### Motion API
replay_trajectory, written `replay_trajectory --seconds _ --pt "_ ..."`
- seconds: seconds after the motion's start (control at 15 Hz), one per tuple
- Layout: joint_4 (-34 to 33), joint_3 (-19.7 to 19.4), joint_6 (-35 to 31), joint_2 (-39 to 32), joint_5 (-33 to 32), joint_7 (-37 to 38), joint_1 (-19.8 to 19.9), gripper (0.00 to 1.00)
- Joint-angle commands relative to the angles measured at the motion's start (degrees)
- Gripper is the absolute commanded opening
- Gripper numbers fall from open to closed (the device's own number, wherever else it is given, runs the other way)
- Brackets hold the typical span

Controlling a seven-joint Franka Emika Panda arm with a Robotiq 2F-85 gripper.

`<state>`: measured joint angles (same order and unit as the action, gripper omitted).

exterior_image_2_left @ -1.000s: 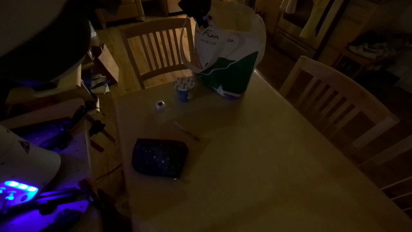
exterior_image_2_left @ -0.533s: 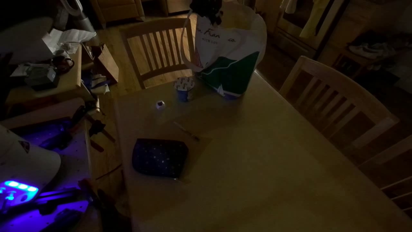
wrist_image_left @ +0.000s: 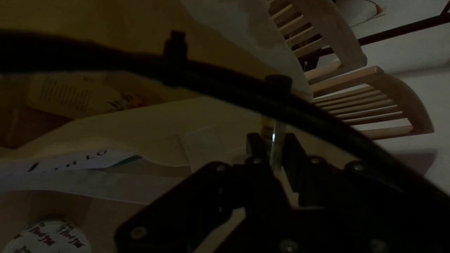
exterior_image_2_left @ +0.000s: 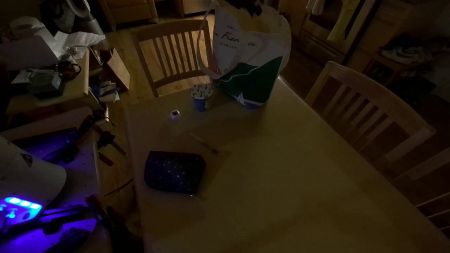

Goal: Put the marker into the bag.

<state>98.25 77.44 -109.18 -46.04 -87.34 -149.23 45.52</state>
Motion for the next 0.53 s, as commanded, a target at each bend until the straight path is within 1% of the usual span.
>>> replay_trajectory --seconds 0.0,0.13,0.33,0.4,0.47 --pt "0.8 1.3 -0.4 -5.6 -1.2 0.0 0.9 0.07" --pt "2.3 1.9 -2.0 -8.4 -1.9 0.0 1.7 0.07" --pt "4.1 1.3 -3.1 -10.6 -2.8 0.0 1.5 0.07" --pt "4.5 -6.1 -10.5 -2.7 4.8 0.0 -1.0 0.07" --pt "4.7 1.2 -4.2 -12.0 -2.4 0.0 1.5 0.07"
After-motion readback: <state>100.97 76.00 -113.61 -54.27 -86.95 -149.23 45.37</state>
